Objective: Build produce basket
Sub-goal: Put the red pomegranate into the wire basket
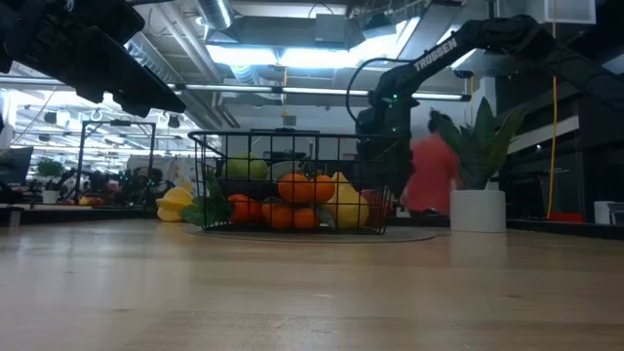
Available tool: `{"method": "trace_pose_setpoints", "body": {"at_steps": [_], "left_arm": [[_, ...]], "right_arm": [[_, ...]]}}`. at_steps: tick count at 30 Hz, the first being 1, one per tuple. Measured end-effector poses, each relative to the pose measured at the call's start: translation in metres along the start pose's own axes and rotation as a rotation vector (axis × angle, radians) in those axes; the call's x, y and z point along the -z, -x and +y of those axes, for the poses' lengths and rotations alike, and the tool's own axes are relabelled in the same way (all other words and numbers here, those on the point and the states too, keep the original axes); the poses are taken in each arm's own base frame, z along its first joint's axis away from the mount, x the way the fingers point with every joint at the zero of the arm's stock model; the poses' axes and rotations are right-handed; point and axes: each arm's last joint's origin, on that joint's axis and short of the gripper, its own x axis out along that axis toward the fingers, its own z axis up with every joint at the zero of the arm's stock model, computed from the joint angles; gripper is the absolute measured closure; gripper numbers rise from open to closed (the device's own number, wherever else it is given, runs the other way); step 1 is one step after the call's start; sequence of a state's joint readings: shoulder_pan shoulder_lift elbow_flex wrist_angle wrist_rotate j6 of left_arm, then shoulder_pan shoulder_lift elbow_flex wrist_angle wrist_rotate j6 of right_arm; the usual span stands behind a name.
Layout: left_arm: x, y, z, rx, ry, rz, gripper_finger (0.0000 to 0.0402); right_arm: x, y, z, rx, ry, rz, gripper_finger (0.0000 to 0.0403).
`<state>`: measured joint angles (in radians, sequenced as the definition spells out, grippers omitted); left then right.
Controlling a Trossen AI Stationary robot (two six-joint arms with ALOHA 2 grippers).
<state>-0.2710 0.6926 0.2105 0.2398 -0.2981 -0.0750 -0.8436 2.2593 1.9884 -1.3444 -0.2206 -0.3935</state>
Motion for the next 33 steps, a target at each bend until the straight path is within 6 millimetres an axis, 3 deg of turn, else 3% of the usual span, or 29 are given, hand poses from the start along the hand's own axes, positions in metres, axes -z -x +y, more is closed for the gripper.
{"method": "trace_pose_setpoints", "body": {"at_steps": [18,26,29,33], "left_arm": [[0.0,0.0,0.0,0.0,0.0,0.001,0.0189],[0.0,0.0,0.0,0.0,0.001,0.001,0.0189],[0.0,0.0,0.0,0.0,0.001,0.001,0.0189],[0.0,0.0,0.0,0.0,0.001,0.001,0.0189]], "right_arm": [[-0.002,0.0,0.002,-0.062,0.0,-0.032,0.0191],[-0.007,-0.001,0.004,-0.011,0.026,-0.052,0.0191],[-0.006,-0.011,0.004,0.046,0.049,-0.032,0.0191],[0.001,-0.037,0.003,0.071,0.09,0.035,0.0191]]}}
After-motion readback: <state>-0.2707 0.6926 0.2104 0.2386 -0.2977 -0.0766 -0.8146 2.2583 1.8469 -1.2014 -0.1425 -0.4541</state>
